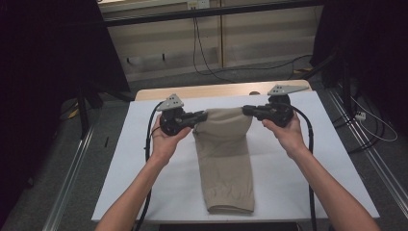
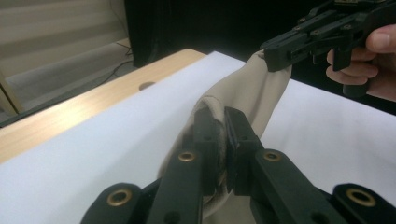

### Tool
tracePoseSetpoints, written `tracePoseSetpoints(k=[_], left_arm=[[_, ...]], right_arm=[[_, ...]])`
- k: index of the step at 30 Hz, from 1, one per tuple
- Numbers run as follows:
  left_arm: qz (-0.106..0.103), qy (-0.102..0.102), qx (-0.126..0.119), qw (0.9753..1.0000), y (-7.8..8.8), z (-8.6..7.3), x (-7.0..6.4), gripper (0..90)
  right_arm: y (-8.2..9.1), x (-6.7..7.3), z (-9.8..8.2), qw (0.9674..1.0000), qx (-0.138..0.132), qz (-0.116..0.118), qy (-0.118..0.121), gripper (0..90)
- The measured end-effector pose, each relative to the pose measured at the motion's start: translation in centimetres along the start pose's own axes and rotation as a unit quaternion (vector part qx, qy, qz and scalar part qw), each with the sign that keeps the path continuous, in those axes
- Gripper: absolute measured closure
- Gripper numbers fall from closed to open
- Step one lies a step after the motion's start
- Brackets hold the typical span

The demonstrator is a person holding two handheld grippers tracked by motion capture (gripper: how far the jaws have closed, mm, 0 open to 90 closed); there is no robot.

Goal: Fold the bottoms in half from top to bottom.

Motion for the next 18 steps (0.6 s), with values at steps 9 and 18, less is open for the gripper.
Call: tracePoseSetpoints(k=[9,18], left_arm=[[-0.035,-0.029,0.041,0.9981,1.6,-3.0,-5.4,84.9],[-0.077,-0.023,0.096,0.9921,3.4,-8.9,-10.0,84.1]], right_arm=[[2.6,3.3,-4.9,0.9997,0.021,0.014,0.004,86.5],[3.4,7.5,-11.4,0.9946,0.093,0.045,0.015,86.1]])
Point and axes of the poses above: each handheld gripper's, and its own axes: y roughly backward along the jaws, z roughly out of its top, x roughly to its left, the point moved 8 cm from there along -y, roughly forward along the jaws, and after that the axes turned 4 degrees about -y, right-handed, at the moved point
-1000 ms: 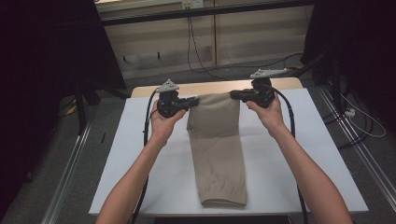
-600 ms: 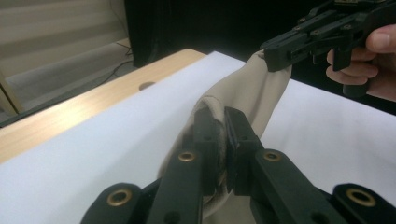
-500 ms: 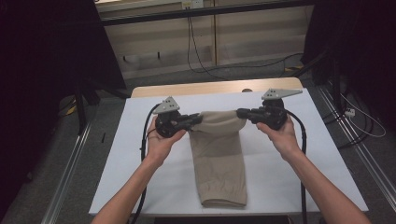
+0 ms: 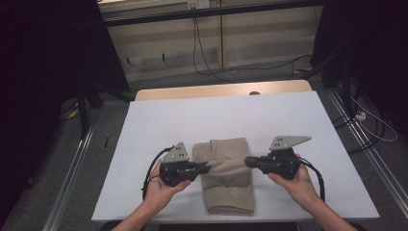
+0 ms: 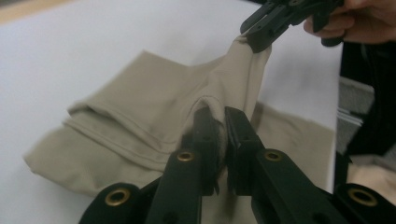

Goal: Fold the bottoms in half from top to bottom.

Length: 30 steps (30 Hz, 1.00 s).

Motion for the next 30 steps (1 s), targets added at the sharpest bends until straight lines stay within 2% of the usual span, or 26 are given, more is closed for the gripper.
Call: tracePoseSetpoints(k=[5,8,10,12,14,15,16,17,20,22,24,27,30], left_arm=[[-0.027,-0.002,0.033,0.9991,-0.5,-2.5,-2.4,83.5],[-0.042,-0.004,0.048,0.998,-0.6,-3.4,-3.6,82.7],[-0.047,-0.006,0.05,0.9977,-0.6,-3.6,-4.0,81.2],[-0.049,-0.013,0.054,0.9972,-0.5,-3.7,-4.1,79.2],[-0.058,-0.005,0.052,0.997,-0.5,-3.8,-4.2,76.6],[-0.056,-0.004,0.056,0.9969,-0.5,-3.9,-4.2,74.9],[-0.044,0.0,0.067,0.9968,-0.6,-4.1,-4.1,74.7],[-0.049,0.006,0.072,0.9962,-0.7,-4.3,-4.4,74.1],[-0.053,-0.006,0.089,0.9946,-0.9,-5.0,-5.1,69.0],[-0.053,-0.015,0.096,0.9939,-1.2,-5.3,-5.2,67.3],[-0.055,-0.018,0.103,0.9931,-1.3,-5.4,-5.3,66.5],[-0.054,-0.01,0.102,0.9933,-1.3,-5.6,-5.3,64.9],[-0.056,-0.006,0.093,0.9941,-1.1,-5.2,-5.3,62.9]], right_arm=[[-0.1,1.5,-2.7,0.9994,0.032,0.015,-0.001,85.1],[0.2,2.5,-3.8,0.9991,0.036,0.021,-0.005,83.4],[0.3,3.1,-4.6,0.9987,0.048,0.017,0.002,81.7],[0.4,3.8,-5.2,0.9982,0.055,0.023,-0.001,78.6],[0.5,4.2,-5.7,0.9982,0.057,0.015,0.001,76.8],[0.4,4.4,-6.1,0.9977,0.065,0.017,0.005,76.0],[0.4,4.5,-6.4,0.9974,0.07,0.015,0.008,75.8],[0.3,4.7,-6.8,0.9971,0.075,0.012,0.01,74.3],[0.3,5.1,-7.8,0.9955,0.092,0.005,0.023,70.9],[0.3,5.3,-8.3,0.9948,0.099,0.004,0.023,69.7],[0.4,5.4,-8.5,0.9946,0.101,-0.003,0.025,69.3],[0.4,5.5,-8.5,0.9941,0.103,-0.006,0.033,67.0],[0.4,5.3,-8.1,0.9957,0.088,-0.008,0.027,55.3]])
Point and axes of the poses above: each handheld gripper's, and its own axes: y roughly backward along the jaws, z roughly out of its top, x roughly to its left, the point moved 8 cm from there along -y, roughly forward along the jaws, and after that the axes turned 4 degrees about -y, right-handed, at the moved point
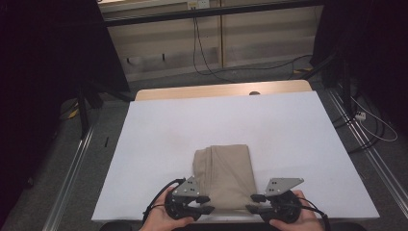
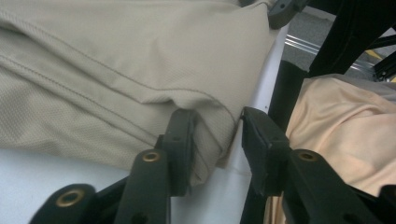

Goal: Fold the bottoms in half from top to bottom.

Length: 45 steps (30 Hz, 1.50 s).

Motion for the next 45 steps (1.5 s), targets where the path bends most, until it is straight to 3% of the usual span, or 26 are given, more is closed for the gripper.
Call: tracePoseSetpoints(k=[4,6,11,15,19,21,22,24,25,28,31,32,34,35,36,39,40,43,45], left_arm=[[0.016,0.036,-0.026,0.9989,0.2,0.7,0.8,43.9],[0.035,0.039,-0.039,0.9979,0.5,1.0,1.4,36.6],[0.074,0.052,-0.056,0.9943,0.9,1.1,3.5,19.6],[0.131,0.053,-0.073,0.9872,1.8,1.2,6.1,14.2],[0.154,0.078,-0.09,0.9808,2.9,1.0,8.6,9.1],[0.162,0.087,-0.1,0.9778,3.4,0.9,9.5,7.0],[0.174,0.091,-0.103,0.9752,3.8,0.8,10.0,6.7],[0.184,0.092,-0.106,0.9729,4.4,0.6,10.6,6.7],[0.186,0.094,-0.107,0.9721,4.7,0.5,10.8,6.6],[0.206,0.099,-0.114,0.9666,5.6,0.0,11.7,5.8],[0.216,0.11,-0.119,0.9629,6.4,-0.5,12.4,5.8],[0.223,0.11,-0.119,0.9611,6.7,-0.6,12.6,5.7],[0.232,0.108,-0.125,0.9586,7.2,-0.9,13.0,5.7],[0.234,0.109,-0.127,0.9578,7.3,-1.1,13.1,5.7],[0.235,0.107,-0.125,0.9581,7.5,-1.4,13.4,5.7],[0.249,0.118,-0.13,0.9524,7.7,-1.9,13.9,5.7],[0.248,0.116,-0.13,0.9529,7.9,-2.1,13.9,5.8],[0.258,0.111,-0.138,0.9498,8.8,-2.4,13.8,5.9],[0.273,0.113,-0.15,0.9435,9.7,-2.7,14.0,5.9]], right_arm=[[0.2,-0.7,0.6,0.9998,-0.013,-0.015,-0.009,46.1],[0.4,-1.2,1.1,0.9993,-0.026,-0.013,-0.023,42.3],[1.1,-3.0,2.4,0.9963,-0.067,-0.035,-0.041,29.8],[1.4,-5.1,3.1,0.9927,-0.085,-0.067,-0.053,20.6],[2.0,-6.9,3.7,0.9887,-0.1,-0.086,-0.072,11.8],[2.5,-7.9,4.0,0.985,-0.111,-0.11,-0.072,8.1],[2.7,-8.4,4.0,0.9834,-0.112,-0.123,-0.072,6.9],[3.3,-9.7,3.8,0.9778,-0.114,-0.156,-0.082,7.7],[3.5,-10.2,3.6,0.9762,-0.114,-0.158,-0.095,7.9],[4.1,-11.4,3.1,0.9733,-0.119,-0.162,-0.11,5.2],[5.2,-12.6,2.8,0.9699,-0.121,-0.182,-0.107,5.4],[5.6,-13.1,2.7,0.9675,-0.123,-0.193,-0.108,5.1],[6.3,-13.9,2.3,0.9592,-0.135,-0.214,-0.127,7.9],[6.6,-14.1,2.0,0.9551,-0.142,-0.221,-0.138,7.9],[6.7,-14.1,1.7,0.953,-0.145,-0.224,-0.144,7.2],[6.7,-14.1,0.6,0.9515,-0.146,-0.225,-0.15,5.6],[6.8,-14.2,0.3,0.9496,-0.146,-0.23,-0.155,6.3],[7.2,-14.3,0.2,0.9454,-0.156,-0.239,-0.157,6.1],[7.4,-14.4,0.2,0.9438,-0.164,-0.241,-0.156,6.1]])
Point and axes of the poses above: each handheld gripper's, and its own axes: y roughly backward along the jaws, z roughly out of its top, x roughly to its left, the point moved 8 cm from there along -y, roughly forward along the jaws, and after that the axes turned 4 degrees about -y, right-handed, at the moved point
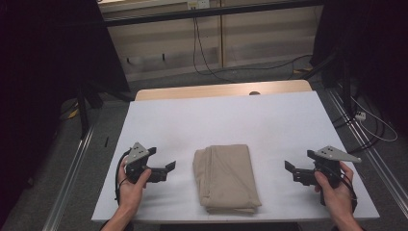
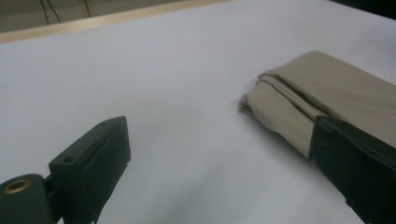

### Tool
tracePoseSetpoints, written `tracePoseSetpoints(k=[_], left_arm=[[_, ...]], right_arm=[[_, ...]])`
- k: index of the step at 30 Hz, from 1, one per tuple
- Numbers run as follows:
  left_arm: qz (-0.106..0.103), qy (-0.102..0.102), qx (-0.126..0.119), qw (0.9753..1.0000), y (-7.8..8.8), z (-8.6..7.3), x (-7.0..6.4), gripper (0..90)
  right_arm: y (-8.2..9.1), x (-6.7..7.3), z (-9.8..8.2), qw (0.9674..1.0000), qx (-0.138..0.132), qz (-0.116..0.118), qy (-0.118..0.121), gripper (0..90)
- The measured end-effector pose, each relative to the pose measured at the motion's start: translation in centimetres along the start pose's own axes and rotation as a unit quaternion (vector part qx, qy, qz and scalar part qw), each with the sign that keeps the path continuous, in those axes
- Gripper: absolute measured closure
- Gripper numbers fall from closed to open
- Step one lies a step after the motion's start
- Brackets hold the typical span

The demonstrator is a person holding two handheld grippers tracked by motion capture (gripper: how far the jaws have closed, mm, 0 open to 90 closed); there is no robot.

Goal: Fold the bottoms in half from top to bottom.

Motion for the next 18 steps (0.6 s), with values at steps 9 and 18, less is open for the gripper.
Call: tracePoseSetpoints(k=[9,18], left_arm=[[0.026,0.018,-0.004,0.9995,0.2,-0.2,1.7,5.9],[0.023,0.031,0.0,0.9992,0.0,-0.4,1.9,5.9]], right_arm=[[-0.1,0.2,0.4,0.9998,-0.018,0.006,0.002,6.1],[-0.5,0.2,0.6,0.9997,-0.022,0.009,-0.001,6.4]])
Point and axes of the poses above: each handheld gripper's, and its own axes: y roughly backward along the jaws, z roughly out of its top, x roughly to its left, the point moved 8 cm from there along -y, roughly forward along the jaws, and after that the axes turned 4 degrees about -y, right-handed, at the moved point
